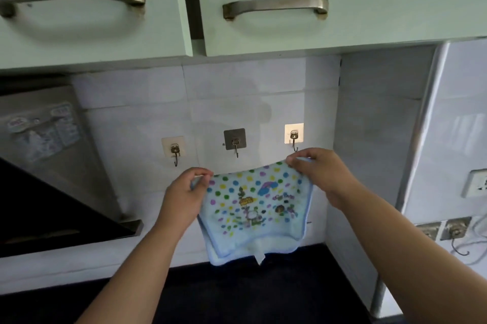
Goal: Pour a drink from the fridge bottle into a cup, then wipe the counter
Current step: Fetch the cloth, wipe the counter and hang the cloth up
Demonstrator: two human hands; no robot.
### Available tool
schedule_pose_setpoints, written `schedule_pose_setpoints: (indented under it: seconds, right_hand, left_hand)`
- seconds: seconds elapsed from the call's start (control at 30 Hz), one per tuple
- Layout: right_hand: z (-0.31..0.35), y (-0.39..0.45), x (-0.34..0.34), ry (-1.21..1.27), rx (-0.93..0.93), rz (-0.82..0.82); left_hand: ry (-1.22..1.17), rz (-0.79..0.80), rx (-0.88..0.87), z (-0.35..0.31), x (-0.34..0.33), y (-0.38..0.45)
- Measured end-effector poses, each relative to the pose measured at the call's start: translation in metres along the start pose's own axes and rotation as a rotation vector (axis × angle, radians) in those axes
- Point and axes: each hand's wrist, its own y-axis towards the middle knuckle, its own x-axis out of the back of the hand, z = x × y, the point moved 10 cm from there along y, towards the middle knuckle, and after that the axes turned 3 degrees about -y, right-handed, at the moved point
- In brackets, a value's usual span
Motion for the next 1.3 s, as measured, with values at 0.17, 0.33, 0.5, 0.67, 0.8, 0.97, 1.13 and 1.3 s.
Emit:
schedule_pose_setpoints:
  seconds: [0.17,0.33,0.5,0.67,0.8,0.97,1.13,1.3]
  right_hand:
    - [-0.015,0.010,-0.017,0.238,-0.063,0.192]
    - [-0.018,0.014,-0.010,0.085,0.069,0.143]
    - [-0.029,0.017,0.001,-0.164,0.158,-0.006]
    - [-0.055,0.021,-0.021,-0.440,0.158,0.059]
    - [-0.089,0.025,-0.046,-0.221,-0.051,0.218]
    - [-0.086,0.041,-0.058,0.012,-0.146,0.206]
    - [-0.053,0.067,-0.051,-0.101,0.042,0.140]
    - [-0.028,0.103,-0.044,0.036,0.186,0.101]
  left_hand:
    - [-0.189,0.160,0.133,-0.003,-0.009,0.016]
    - [-0.113,0.169,0.059,-0.004,-0.004,0.013]
    - [0.183,0.168,-0.028,0.015,0.004,0.011]
    - [0.609,0.175,-0.032,0.054,0.002,0.009]
    - [0.650,0.116,-0.024,0.075,-0.003,0.016]
    - [0.044,0.061,0.240,0.077,-0.013,0.028]
    - [0.008,0.142,0.168,0.055,-0.018,0.051]
    - [-0.019,0.085,-0.023,0.030,-0.015,0.091]
